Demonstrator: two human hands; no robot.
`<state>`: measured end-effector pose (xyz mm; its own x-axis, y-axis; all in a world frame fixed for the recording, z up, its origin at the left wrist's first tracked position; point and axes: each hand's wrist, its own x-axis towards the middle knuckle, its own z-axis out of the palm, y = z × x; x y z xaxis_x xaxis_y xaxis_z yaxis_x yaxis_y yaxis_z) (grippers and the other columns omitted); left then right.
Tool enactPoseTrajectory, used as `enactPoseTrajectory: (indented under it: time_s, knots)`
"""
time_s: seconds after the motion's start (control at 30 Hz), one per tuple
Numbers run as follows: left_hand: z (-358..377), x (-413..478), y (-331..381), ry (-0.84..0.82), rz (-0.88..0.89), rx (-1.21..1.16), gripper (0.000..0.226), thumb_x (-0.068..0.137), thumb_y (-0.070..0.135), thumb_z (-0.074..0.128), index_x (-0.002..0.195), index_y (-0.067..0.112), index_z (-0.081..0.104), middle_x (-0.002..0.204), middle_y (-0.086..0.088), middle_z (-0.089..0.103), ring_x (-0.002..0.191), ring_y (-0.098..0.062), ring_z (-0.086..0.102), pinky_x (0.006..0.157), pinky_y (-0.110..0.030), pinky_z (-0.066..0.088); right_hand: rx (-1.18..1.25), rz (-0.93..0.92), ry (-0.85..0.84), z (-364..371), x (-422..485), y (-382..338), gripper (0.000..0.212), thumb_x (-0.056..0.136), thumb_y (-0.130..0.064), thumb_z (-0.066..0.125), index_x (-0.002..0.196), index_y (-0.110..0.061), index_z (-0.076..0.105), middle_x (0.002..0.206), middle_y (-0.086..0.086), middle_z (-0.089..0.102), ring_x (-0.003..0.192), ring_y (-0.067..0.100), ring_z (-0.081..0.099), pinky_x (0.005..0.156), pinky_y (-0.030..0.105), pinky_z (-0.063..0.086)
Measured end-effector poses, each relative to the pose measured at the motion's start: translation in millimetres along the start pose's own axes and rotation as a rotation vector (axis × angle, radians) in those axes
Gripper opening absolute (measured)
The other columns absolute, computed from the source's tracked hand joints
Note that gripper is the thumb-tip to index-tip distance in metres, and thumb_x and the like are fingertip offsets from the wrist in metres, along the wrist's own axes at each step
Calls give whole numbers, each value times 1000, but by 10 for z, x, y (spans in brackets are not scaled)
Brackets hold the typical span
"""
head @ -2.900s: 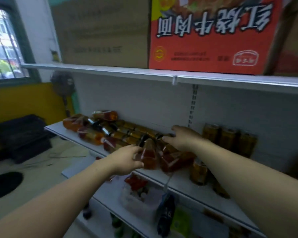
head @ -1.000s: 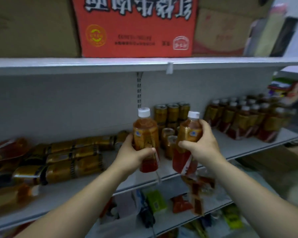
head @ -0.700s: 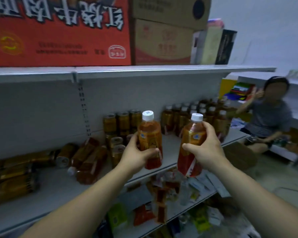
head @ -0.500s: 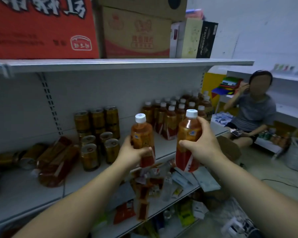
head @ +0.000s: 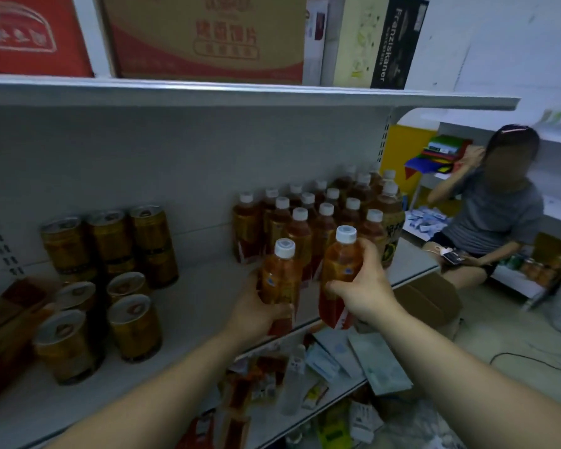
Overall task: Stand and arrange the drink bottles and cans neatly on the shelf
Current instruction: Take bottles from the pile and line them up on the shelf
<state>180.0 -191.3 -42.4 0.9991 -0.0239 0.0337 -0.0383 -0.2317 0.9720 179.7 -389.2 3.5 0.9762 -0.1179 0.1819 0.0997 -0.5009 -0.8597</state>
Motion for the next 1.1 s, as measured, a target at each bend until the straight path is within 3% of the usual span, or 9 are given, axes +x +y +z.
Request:
enactPoseTrajectory:
  time_s: [0.1, 0.2, 0.33, 0.4, 0.5, 0.63, 0.77, 0.93, 1.1]
  knots:
    - [242, 286, -58, -22, -3, 1, 67, 70, 6, 79, 114, 34, 37, 98, 22, 54, 90, -3, 57, 71, -17, 44, 10, 27, -13, -27, 335, 247, 90, 71, -9, 80, 143, -26, 29, 121, -6, 47, 115, 17, 49, 96, 34, 40]
    - [419, 468, -107, 34, -42, -25, 67, 70, 12, 81, 118, 33, 40, 100, 22, 55, 91, -1, 57, 81, -25, 45, 3, -1, -18, -93, 562, 442, 83, 72, -10, 81, 136, -29, 32, 126, -3, 47, 116, 16, 47, 92, 27, 36]
    - [615, 543, -141, 137, -37, 10, 67, 74, 15, 79, 123, 34, 37, 104, 21, 54, 95, -3, 55, 88, -28, 44, -77, -146, -97, -112, 747, 536, 75, 71, -22, 83, 130, -31, 38, 118, -18, 46, 113, 6, 44, 96, 26, 38]
    - [715, 523, -123, 166, -18, 23, 66, 78, 16, 76, 128, 31, 36, 107, 21, 53, 95, 4, 53, 84, -17, 43, -246, -269, -126, -105, 833, 593, 79, 69, -40, 81, 135, -30, 39, 132, -8, 39, 124, 15, 37, 108, 34, 34]
    - [839, 502, -110, 231, -23, 17, 72, 74, 10, 79, 128, 28, 36, 109, 23, 54, 96, 13, 54, 74, -3, 42, -362, -305, -235, -188, 924, 610, 87, 75, -42, 78, 146, -29, 29, 142, 0, 27, 130, 20, 30, 108, 29, 28]
    - [930, 508, -87, 273, -72, 18, 87, 58, 18, 79, 131, 27, 33, 114, 18, 57, 105, 2, 58, 88, -26, 48, -508, -423, -214, -265, 984, 671, 89, 81, -51, 67, 151, -20, 21, 148, 3, 32, 135, 24, 27, 112, 37, 26]
    - [1065, 489, -16, 340, -74, 48, 75, 74, 4, 77, 123, 31, 28, 106, 22, 51, 95, 5, 53, 78, -16, 44, -558, -475, -255, -476, 1015, 655, 99, 84, -58, 61, 154, -18, 4, 155, 6, 13, 142, 26, 10, 117, 41, 12]
    - [1179, 531, -1, 386, -63, 103, 75, 77, 7, 75, 130, 29, 26, 109, 20, 49, 103, -2, 50, 87, -24, 40, -729, -500, -262, -722, 1387, 494, 113, 72, -80, 54, 153, -29, -6, 160, 4, -7, 147, 29, -9, 117, 53, 1]
    - [1216, 537, 5, 406, -76, 97, 80, 79, 9, 74, 139, 24, 23, 113, 18, 47, 108, -5, 48, 87, -24, 39, -856, -508, -407, -690, 1547, 472, 96, 72, -82, 49, 149, -37, 15, 159, 3, 5, 144, 36, 7, 113, 63, 13]
